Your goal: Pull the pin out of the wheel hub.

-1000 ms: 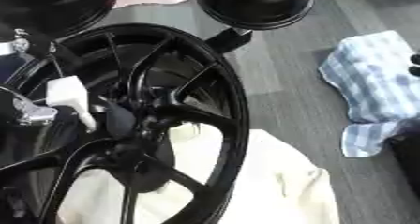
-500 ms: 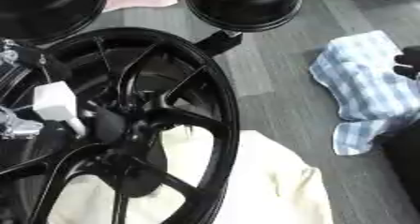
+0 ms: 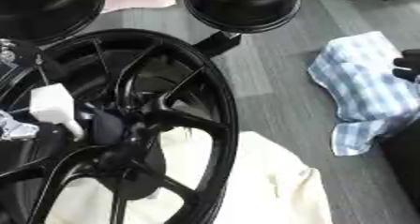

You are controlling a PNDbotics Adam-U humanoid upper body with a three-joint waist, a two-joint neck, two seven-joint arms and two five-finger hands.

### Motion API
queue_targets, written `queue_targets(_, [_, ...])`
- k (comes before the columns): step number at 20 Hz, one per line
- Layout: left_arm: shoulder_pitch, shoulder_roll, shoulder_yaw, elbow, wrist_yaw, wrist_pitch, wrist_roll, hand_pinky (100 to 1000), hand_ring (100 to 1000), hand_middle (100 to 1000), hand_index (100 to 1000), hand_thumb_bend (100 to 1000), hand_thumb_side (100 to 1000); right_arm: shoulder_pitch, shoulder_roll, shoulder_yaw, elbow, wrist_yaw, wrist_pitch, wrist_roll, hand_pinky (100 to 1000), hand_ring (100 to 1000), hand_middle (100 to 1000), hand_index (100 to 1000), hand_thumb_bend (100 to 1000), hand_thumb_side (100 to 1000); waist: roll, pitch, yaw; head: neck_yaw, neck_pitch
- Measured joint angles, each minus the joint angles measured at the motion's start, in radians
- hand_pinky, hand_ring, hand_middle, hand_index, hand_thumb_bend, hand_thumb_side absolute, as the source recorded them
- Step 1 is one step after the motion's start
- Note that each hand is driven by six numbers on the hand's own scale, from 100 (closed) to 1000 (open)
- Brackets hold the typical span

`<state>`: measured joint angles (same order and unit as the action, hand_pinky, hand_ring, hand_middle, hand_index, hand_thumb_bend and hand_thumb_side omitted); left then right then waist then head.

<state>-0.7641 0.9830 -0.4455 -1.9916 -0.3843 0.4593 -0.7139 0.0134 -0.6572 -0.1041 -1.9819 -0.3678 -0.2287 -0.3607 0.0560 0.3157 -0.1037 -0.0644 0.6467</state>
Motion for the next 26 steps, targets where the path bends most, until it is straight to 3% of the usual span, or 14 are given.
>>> queue_targets(11, [0.008, -0.007, 0.000, 0.000, -0.040, 0.016, -0.016, 868, 725, 558, 745, 417, 355, -0.004, 0.001, 0.000, 0.000, 0.000, 0.004, -0.004, 753, 733, 666, 585, 227, 489, 0.002, 0.003, 0.000, 0.006, -0.009])
queue_targets(17, [0.008, -0.016, 0.000, 0.000, -0.039, 0.013, -0.027, 867, 724, 565, 748, 442, 440, -0.005, 0.001, 0.000, 0.000, 0.000, 0.004, -0.005, 753, 733, 664, 584, 226, 489, 0.002, 0.003, -0.005, 0.006, -0.017])
queue_targets(22, [0.005, -0.025, 0.000, 0.001, -0.039, 0.017, -0.023, 853, 694, 532, 716, 417, 409, -0.009, 0.001, 0.000, 0.000, 0.000, 0.004, -0.005, 754, 733, 665, 584, 226, 489, 0.003, 0.005, -0.012, 0.009, -0.017])
queue_targets(26, [0.005, -0.033, -0.001, 0.007, -0.047, 0.023, -0.016, 833, 648, 485, 667, 335, 397, -0.011, 0.002, 0.000, 0.000, 0.000, 0.004, -0.005, 754, 733, 665, 584, 227, 490, 0.005, 0.007, -0.012, 0.009, -0.022])
